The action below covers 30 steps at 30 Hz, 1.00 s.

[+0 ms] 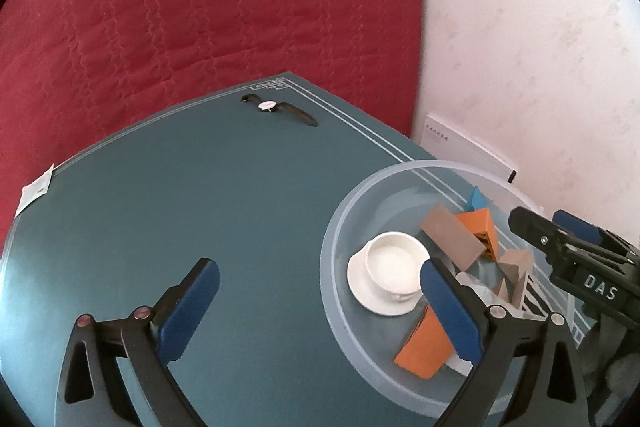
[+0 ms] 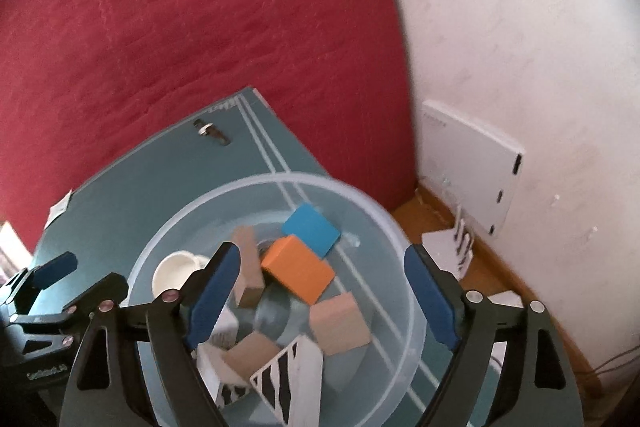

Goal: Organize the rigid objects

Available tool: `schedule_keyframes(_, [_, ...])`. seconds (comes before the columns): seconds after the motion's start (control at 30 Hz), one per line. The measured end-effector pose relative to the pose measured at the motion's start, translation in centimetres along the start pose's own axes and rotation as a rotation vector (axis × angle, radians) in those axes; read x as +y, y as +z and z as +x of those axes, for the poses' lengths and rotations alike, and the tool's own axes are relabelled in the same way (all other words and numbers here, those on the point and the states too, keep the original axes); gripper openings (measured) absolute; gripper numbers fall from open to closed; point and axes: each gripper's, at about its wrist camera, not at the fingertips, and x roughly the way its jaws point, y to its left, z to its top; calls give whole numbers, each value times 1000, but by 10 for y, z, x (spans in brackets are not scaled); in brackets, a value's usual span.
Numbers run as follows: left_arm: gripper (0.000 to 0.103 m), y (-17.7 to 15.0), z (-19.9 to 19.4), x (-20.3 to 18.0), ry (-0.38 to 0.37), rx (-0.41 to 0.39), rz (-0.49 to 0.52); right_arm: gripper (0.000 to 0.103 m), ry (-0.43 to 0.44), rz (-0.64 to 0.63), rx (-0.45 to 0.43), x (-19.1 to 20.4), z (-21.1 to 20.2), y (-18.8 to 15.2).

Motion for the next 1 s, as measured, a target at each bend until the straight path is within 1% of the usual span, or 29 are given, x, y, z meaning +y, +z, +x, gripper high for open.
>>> schedule_keyframes(0.2, [102, -4, -9, 2, 46, -19, -12, 93, 15, -45, 0, 1, -16, -10])
schedule_keyframes(0.3, [102, -6, -14, 1, 58, -17, -29, 94, 25, -73, 4, 5, -25, -16])
schedule_keyframes(0.43, [102, -9, -21, 0, 69, -22, -35, 95, 19, -124, -1, 12, -38, -26])
schedule_keyframes(0.53, [102, -11, -27, 1, 84, -24, -41, 99, 8, -144, -14, 16, -46, -32])
schedule_keyframes(0.63, [102, -13, -36, 1, 99, -37, -48, 99, -5, -172, -22, 21, -51, -35])
schedule_keyframes(0.77, [102, -15, -49, 2, 113, -54, -63, 99, 0, -195, -36, 27, -61, -39])
schedule_keyframes(1.0, [102, -24, -65, 2, 136, -29, -78, 100, -5, -228, -37, 34, -71, -49])
